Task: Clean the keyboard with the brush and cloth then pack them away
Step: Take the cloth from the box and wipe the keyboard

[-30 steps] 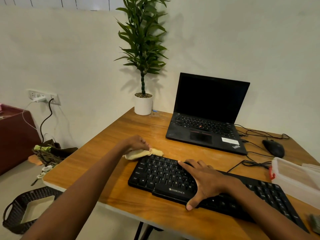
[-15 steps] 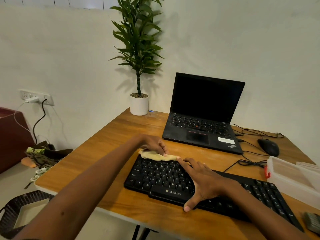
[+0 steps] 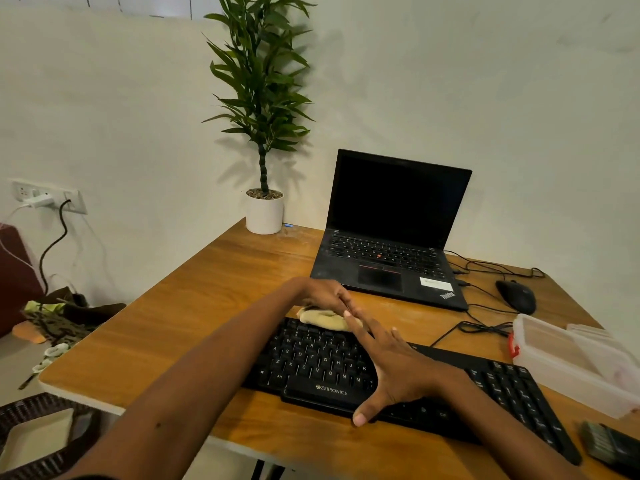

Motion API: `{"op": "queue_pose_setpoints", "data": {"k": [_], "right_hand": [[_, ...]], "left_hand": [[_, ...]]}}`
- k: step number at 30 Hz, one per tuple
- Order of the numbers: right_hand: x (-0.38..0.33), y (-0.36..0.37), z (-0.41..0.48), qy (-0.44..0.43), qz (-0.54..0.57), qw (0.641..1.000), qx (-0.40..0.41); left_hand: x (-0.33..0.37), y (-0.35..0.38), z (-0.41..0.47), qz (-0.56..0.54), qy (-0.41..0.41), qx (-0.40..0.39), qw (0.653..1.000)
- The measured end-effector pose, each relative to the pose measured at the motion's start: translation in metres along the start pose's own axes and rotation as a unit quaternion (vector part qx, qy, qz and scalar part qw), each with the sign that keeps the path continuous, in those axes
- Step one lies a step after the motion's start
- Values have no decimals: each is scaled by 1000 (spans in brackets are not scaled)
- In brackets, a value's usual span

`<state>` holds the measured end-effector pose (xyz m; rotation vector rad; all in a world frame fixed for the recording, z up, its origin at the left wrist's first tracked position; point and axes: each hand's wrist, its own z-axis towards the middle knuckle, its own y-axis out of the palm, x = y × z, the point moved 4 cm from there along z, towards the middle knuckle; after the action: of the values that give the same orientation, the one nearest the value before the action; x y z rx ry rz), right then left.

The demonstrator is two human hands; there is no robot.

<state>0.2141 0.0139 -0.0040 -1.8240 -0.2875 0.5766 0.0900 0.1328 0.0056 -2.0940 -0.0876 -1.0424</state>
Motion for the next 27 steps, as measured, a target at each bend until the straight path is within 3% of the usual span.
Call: {"op": "queue_pose_setpoints", "data": {"k": [2, 6, 10, 14, 15, 17, 19, 20, 22, 24, 27], "right_hand": [[9, -16, -3, 26, 97, 993, 56], [33, -61, 2, 95, 214, 939, 252], [29, -65, 27, 47, 334, 912, 236], [49, -68, 26, 77, 270, 912, 299], [56, -70, 21, 84, 250, 909, 322], [70, -67, 11, 87, 229, 920, 305], [74, -55, 4, 78, 245, 948, 189], [75, -48, 0, 77, 256, 954, 133], [77, -42, -6, 95, 280, 950, 96], [75, -40, -5, 102, 319, 935, 114], [65, -37, 14, 93, 337, 930, 114]], "left_hand": [[-3, -9, -7, -67, 22, 47, 996], [13, -13, -21, -157, 94, 92, 979], [38, -8, -22, -196, 141, 183, 953], [31, -6, -55, -63, 130, 343, 928], [28, 0, -67, -1, 119, 326, 938], [13, 25, -85, 160, 50, 178, 970], [-10, 46, -100, 300, -32, 50, 952], [-20, 49, -105, 339, -54, 30, 939], [-37, 44, -110, 379, -86, 36, 921], [-50, 34, -117, 397, -126, 58, 908], [-69, 31, -127, 364, -152, 81, 915]]}}
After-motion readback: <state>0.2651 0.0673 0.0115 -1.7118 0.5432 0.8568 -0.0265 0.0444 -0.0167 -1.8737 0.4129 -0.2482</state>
